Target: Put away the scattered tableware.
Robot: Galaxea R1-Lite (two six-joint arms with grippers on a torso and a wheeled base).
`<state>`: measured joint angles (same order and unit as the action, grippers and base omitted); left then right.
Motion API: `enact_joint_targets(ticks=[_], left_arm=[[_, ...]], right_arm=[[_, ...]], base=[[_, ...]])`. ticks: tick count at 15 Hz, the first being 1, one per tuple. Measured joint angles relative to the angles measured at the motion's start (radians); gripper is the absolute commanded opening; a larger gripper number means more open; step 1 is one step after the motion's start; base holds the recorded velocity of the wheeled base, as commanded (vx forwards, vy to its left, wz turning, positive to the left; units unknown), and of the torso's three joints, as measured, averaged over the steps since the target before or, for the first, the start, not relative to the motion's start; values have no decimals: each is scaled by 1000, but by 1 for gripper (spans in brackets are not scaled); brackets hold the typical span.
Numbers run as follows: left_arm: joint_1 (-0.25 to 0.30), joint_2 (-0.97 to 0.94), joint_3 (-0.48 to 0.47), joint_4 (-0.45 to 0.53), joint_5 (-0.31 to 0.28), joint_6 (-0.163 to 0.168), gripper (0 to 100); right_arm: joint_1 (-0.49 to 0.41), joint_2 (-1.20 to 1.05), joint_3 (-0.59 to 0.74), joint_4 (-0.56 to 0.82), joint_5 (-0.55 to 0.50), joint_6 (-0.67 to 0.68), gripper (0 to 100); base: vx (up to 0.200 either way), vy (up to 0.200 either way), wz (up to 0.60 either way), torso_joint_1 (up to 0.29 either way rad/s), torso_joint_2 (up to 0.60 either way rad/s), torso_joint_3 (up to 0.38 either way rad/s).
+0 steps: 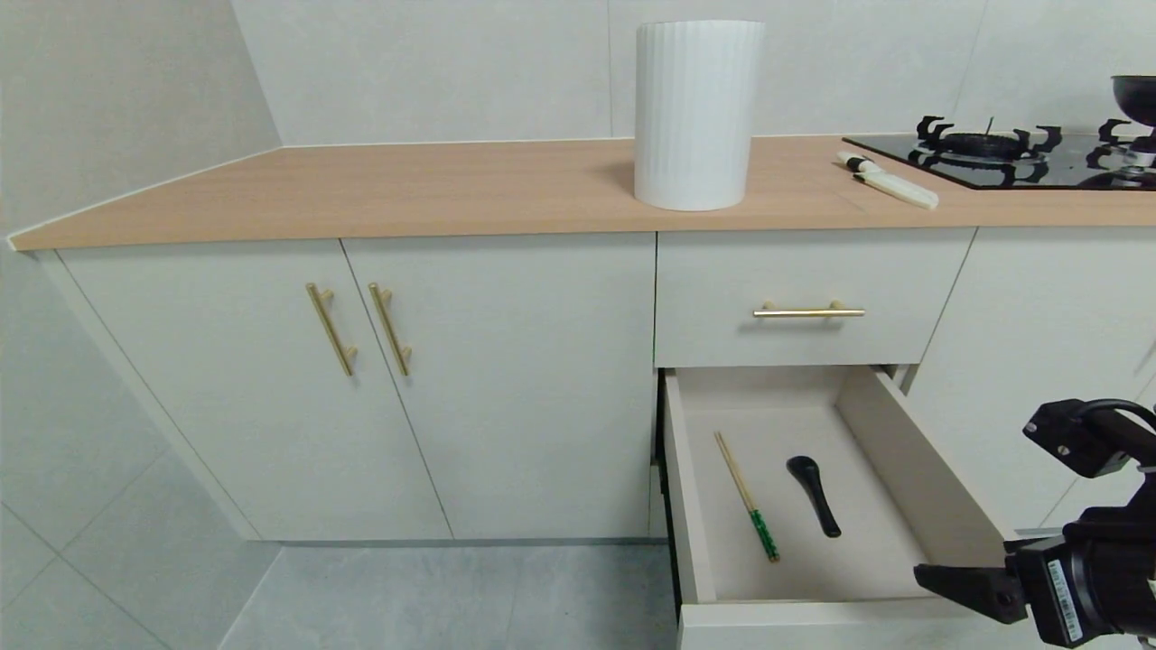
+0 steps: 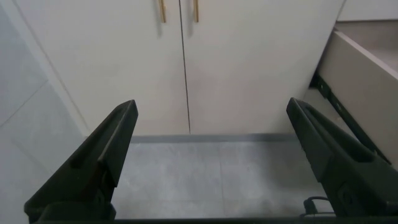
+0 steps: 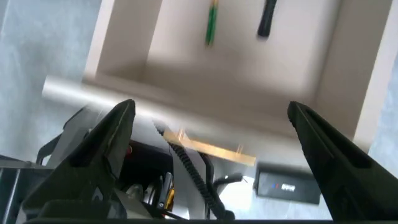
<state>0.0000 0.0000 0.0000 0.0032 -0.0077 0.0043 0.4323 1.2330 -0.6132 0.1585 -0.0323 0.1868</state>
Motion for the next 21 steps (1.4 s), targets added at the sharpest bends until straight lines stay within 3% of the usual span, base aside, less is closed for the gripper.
enact_joint_targets(ticks=[4, 8, 11, 15, 18, 21], left_arm=[[0, 0, 0, 0, 0, 0, 100], [0, 0, 0, 0, 0, 0, 100], [0, 0, 0, 0, 0, 0, 100], [0, 0, 0, 0, 0, 0, 100], [0, 0, 0, 0, 0, 0, 100], [0, 0, 0, 0, 0, 0, 100]], right_arm=[[46, 0, 2, 69, 5, -23, 100], [185, 8, 7, 251, 14, -35, 100], [246, 58, 20, 289, 19, -46, 100], [223, 193, 18, 271, 11, -20, 100], [199, 301, -33, 234, -21, 162, 100], [187, 392, -81, 230, -89, 247, 100]], base=[[0, 0, 0, 0, 0, 0], [0, 0, 0, 0, 0, 0], [0, 0, 0, 0, 0, 0], [0, 0, 0, 0, 0, 0], [0, 0, 0, 0, 0, 0], [0, 0, 0, 0, 0, 0]])
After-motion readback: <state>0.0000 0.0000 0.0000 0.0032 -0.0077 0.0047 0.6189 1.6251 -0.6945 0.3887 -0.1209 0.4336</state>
